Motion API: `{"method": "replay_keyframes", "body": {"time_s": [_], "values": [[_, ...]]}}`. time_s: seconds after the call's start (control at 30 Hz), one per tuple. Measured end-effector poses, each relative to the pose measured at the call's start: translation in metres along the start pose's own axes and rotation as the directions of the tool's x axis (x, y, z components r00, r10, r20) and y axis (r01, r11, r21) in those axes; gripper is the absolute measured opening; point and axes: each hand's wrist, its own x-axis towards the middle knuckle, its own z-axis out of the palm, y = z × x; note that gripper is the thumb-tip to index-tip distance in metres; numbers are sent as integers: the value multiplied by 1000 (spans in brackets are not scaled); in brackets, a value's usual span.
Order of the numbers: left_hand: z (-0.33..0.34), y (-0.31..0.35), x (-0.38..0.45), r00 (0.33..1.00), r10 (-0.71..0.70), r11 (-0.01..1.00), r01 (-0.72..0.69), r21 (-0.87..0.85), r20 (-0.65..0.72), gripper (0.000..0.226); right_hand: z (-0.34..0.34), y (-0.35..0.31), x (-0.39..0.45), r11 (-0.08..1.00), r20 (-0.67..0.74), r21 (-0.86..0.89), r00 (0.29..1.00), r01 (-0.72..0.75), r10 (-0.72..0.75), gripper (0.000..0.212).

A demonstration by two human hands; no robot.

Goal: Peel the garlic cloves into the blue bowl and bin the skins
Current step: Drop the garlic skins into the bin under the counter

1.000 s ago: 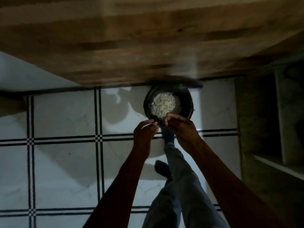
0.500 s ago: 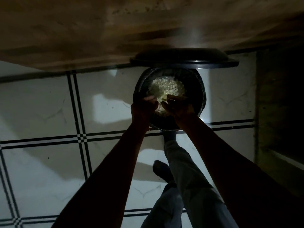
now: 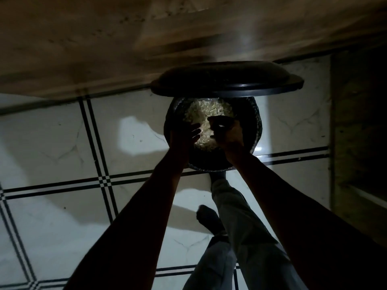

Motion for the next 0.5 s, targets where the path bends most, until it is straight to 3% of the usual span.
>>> {"method": "replay_keyframes", "body": {"time_s": [0.07,0.13,0.2,0.23,0.3,0.37,0.4,0.47,0.5], "values": [[4,2,-6,998,-52,998,52,33,-20,48,8,-2,-7,995,7,-21,995,97,-97,22],[15,12,-10,994,-109,994,109,-9,-15,45,9,-8,-19,992,132,-25,984,126,-122,25],[24,19,-10,993,-113,993,112,-23,-32,42,7,-6,-23,995,307,-74,951,60,-35,35],[25,21,-15,994,-101,994,99,-41,-45,46,6,-5,-23,993,318,-115,947,-1,37,38],[21,18,-17,999,-45,995,46,-84,8,48,2,-13,-19,984,157,-163,982,-77,103,47],[15,16,-14,999,-39,992,38,-122,-3,50,-1,-23,-23,998,38,-54,999,36,-34,51],[18,17,-15,999,-51,995,50,-84,-13,53,0,-26,-27,996,68,-23,994,84,-82,49],[25,20,-21,997,-67,997,68,-35,33,57,3,-25,-35,989,309,-104,949,106,-69,48],[29,21,-26,999,-24,998,26,-54,36,60,5,-16,-31,986,357,-120,932,116,-66,51]]}}
